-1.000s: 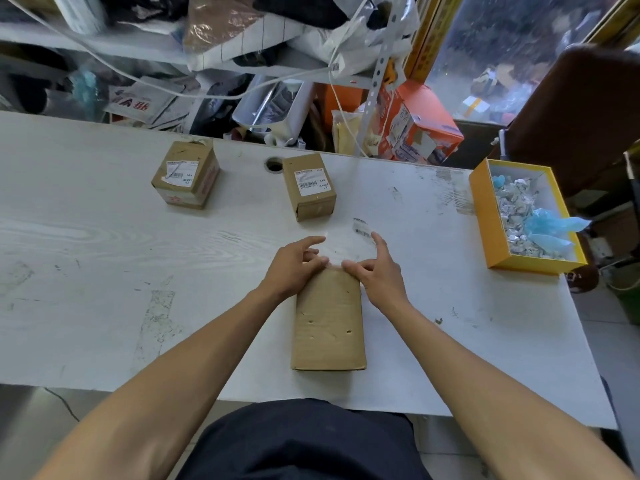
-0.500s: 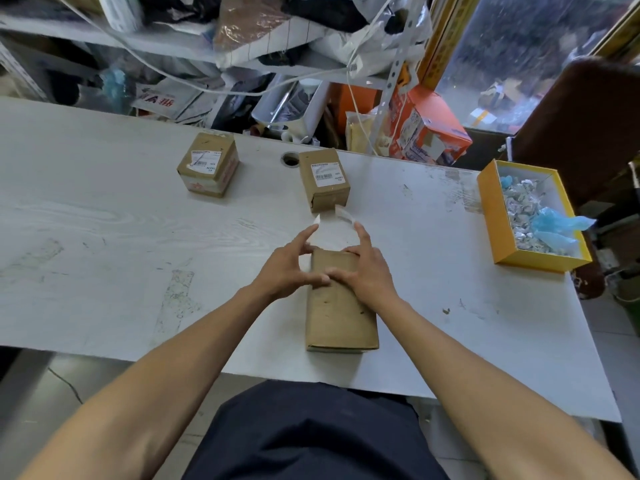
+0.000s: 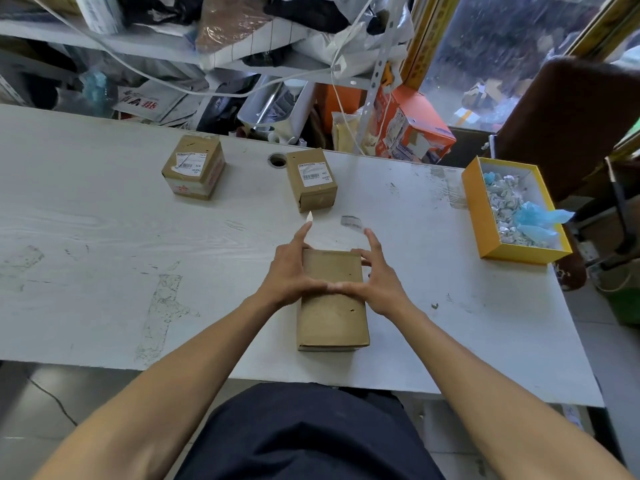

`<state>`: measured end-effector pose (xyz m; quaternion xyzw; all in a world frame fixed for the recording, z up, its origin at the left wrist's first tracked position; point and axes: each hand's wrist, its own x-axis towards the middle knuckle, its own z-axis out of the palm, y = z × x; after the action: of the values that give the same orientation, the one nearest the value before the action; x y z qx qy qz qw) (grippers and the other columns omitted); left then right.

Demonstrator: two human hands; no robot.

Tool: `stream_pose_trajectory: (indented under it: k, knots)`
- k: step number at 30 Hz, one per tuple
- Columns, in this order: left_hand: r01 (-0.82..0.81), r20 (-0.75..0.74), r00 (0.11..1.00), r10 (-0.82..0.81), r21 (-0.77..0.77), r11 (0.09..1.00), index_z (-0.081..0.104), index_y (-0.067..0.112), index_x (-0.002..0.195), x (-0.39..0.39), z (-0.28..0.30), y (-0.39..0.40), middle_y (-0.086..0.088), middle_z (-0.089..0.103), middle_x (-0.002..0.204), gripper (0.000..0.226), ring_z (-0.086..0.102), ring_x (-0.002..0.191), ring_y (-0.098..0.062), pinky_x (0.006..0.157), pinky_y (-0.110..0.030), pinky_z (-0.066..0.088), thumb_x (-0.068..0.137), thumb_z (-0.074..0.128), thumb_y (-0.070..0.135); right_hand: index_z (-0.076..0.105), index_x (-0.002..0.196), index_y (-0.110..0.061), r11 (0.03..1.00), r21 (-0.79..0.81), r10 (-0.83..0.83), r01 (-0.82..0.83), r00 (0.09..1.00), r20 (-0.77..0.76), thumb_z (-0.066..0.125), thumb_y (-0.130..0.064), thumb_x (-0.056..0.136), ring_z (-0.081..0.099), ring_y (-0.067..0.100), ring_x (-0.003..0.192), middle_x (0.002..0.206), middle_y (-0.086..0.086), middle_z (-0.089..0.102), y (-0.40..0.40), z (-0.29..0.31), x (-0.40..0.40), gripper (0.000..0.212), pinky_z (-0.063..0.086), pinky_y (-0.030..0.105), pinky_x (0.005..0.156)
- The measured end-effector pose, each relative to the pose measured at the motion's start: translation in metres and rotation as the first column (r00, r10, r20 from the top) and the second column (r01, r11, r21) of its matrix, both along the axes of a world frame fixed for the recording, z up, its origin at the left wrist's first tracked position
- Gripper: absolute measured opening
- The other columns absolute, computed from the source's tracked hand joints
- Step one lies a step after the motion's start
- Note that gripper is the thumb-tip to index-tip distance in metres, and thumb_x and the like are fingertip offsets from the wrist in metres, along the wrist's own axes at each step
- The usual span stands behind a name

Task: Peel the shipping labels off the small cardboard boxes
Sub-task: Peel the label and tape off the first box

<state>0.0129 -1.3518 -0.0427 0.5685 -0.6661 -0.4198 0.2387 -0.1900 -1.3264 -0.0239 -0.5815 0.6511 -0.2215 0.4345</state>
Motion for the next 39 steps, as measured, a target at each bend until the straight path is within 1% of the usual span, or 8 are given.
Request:
stream_pose_trajectory:
  k: [4, 9, 19, 23, 27, 31, 35, 39]
  knots:
    - [-0.102, 0.002, 0.995, 0.103, -0.036, 0.994, 0.027, 0.029, 0.153, -0.01, 0.012, -0.013, -0.001, 0.059, 0.109, 0.101, 0.052, 0.113, -0.023, 0.088, -0.029, 0.04, 0.072, 0.086, 0.033, 0.005, 0.152, -0.043, 0.995, -0.058, -0.083, 0.083, 0.996, 0.01, 0.083, -0.038, 0.074, 0.056, 0.016, 0.118, 0.134, 0.0, 0.059, -0.012, 0.004, 0.001, 0.111, 0.045, 0.029, 0.094]
    - [0.204, 0.209, 0.958, -0.194, -0.027, 0.979, 0.002, 0.04, 0.156, -0.012, 0.009, 0.003, -0.004, 0.042, 0.147, 0.143, 0.028, 0.138, -0.029, 0.114, -0.05, 0.029, 0.044, 0.087, 0.069, -0.02, 0.146, -0.05, 0.975, 0.04, 0.215, -0.217, 0.975, 0.052, 0.092, -0.045, 0.052, 0.022, 0.017, 0.146, 0.163, -0.003, 0.011, 0.0, 0.006, -0.025, 0.146, 0.03, 0.04, 0.114]
    - [-0.056, 0.235, 0.968, 0.087, -0.135, 0.989, 0.027, 0.03, 0.154, -0.039, 0.016, -0.013, 0.005, 0.067, 0.114, 0.105, 0.048, 0.123, -0.023, 0.104, -0.042, 0.04, 0.068, 0.083, 0.053, 0.002, 0.154, -0.039, 1.0, 0.022, -0.022, 0.023, 1.0, -0.018, 0.077, -0.034, 0.082, 0.054, 0.023, 0.125, 0.132, -0.007, 0.062, -0.017, 0.005, -0.022, 0.104, 0.041, 0.038, 0.107]
    - [0.025, 0.14, 0.99, -0.018, -0.049, 0.999, 0.013, 0.031, 0.158, -0.019, 0.021, 0.008, -0.001, 0.036, 0.154, 0.131, 0.024, 0.143, -0.027, 0.116, -0.044, 0.026, 0.054, 0.087, 0.063, -0.015, 0.149, -0.046, 0.993, 0.015, 0.118, -0.118, 0.993, -0.031, 0.086, -0.044, 0.067, 0.032, 0.02, 0.142, 0.158, -0.003, 0.031, -0.001, 0.014, -0.031, 0.13, 0.028, 0.033, 0.11]
    - [0.259, 0.083, 0.962, -0.261, 0.039, 0.965, -0.017, 0.053, 0.148, 0.017, 0.012, 0.05, 0.031, -0.015, 0.156, 0.148, -0.004, 0.151, -0.011, 0.12, -0.04, 0.005, 0.042, 0.085, 0.071, -0.022, 0.147, -0.045, 0.94, -0.12, 0.286, -0.32, 0.928, -0.237, 0.085, -0.063, 0.052, 0.001, 0.022, 0.15, 0.164, -0.005, -0.008, 0.021, 0.015, -0.024, 0.144, 0.017, 0.05, 0.119]
    - [0.206, 0.018, 0.978, -0.209, 0.104, 0.973, -0.012, 0.049, 0.151, 0.026, 0.001, 0.065, 0.029, -0.003, 0.158, 0.149, 0.005, 0.147, -0.004, 0.12, -0.037, 0.012, 0.044, 0.09, 0.065, -0.027, 0.146, -0.043, 0.902, -0.044, 0.389, -0.429, 0.855, -0.344, 0.081, -0.072, 0.047, -0.026, 0.02, 0.147, 0.158, -0.008, -0.029, 0.024, 0.005, 0.005, 0.149, 0.003, 0.051, 0.118]
    - [0.03, -0.085, 0.996, -0.015, 0.184, 0.982, -0.002, 0.042, 0.157, 0.024, 0.004, 0.064, 0.013, 0.029, 0.161, 0.139, 0.023, 0.148, -0.007, 0.118, -0.036, 0.022, 0.056, 0.094, 0.048, -0.012, 0.151, -0.041, 0.943, -0.063, 0.284, -0.327, 0.888, -0.362, 0.078, -0.073, 0.051, -0.008, 0.02, 0.149, 0.162, -0.006, 0.0, 0.022, 0.0, 0.013, 0.139, 0.014, 0.046, 0.12]
    - [-0.214, -0.061, 0.973, 0.222, 0.118, 0.97, 0.009, 0.036, 0.158, 0.013, 0.011, 0.057, 0.01, 0.056, 0.143, 0.107, 0.038, 0.143, -0.015, 0.108, -0.027, 0.028, 0.08, 0.082, 0.035, 0.005, 0.151, -0.041, 0.961, -0.227, 0.081, -0.16, 0.943, -0.323, 0.076, -0.049, 0.072, 0.034, 0.024, 0.127, 0.139, -0.002, 0.045, 0.007, 0.007, 0.016, 0.106, 0.038, 0.033, 0.095]
